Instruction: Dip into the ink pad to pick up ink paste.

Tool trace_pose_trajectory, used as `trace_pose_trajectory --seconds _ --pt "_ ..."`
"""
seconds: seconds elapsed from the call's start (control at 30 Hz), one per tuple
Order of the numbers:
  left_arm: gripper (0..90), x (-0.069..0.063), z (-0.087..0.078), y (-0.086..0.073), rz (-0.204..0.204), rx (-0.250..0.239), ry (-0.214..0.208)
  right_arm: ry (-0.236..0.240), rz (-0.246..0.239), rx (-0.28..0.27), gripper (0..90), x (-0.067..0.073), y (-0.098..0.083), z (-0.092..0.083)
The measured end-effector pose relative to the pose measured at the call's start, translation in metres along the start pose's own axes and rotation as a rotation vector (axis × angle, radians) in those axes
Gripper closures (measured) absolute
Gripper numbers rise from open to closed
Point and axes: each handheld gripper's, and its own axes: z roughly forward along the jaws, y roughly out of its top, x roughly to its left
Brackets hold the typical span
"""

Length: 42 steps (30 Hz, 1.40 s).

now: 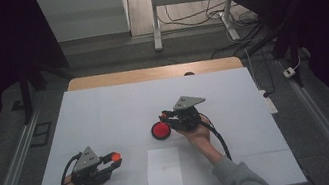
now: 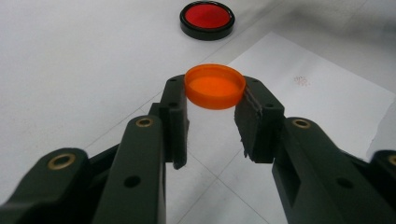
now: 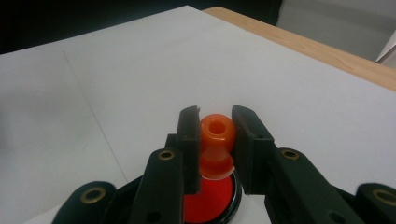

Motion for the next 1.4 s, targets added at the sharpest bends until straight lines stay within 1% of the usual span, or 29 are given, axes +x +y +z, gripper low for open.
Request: trace_pose_trajectory --seconds 0.3,0.4,0.57,0.8,1.0,1.23,1.3,1.33,1.37,1.4 --pt "64.8 0.0 0.0 0.0 -0.001 0.002 -0.001 -0.014 0.001 0.024 72.8 -0.002 -0.004 0.009" --pt "64.8 0.001 0.0 0.0 0.0 0.002 -0.001 -0.007 0.013 0.025 72.8 -0.002 -0.005 0.012" --pt "64.8 0.001 0.0 0.0 -0.001 0.002 -0.001 0.006 0.012 0.04 72.8 0.0 -0.008 0.018" --pt "64.8 0.001 0.0 -0.001 -0.002 0.004 -0.001 0.004 0.001 0.039 72.8 0.002 -0.005 0.018" --pt "64.8 0.001 0.0 -0.001 -0.003 0.006 -0.002 0.008 0.004 0.066 72.7 0.001 -0.009 0.021" --pt "64.9 0.001 0.001 -0.001 -0.004 0.007 -0.002 0.012 0.0 0.076 72.7 0.002 -0.011 0.024" --pt "64.9 0.001 0.001 -0.001 -0.003 0.009 -0.003 0.012 -0.014 0.112 72.8 0.003 -0.014 0.028" --pt "64.8 0.001 0.001 -0.001 -0.004 0.009 -0.003 0.015 -0.019 0.119 72.8 0.004 -0.018 0.031" --pt "64.8 0.001 0.001 -0.001 -0.005 0.009 -0.002 0.015 -0.01 0.107 72.9 0.003 -0.019 0.031" --pt "64.8 0.001 0.001 -0.001 -0.005 0.008 -0.001 0.018 -0.006 0.114 72.9 0.003 -0.019 0.031"
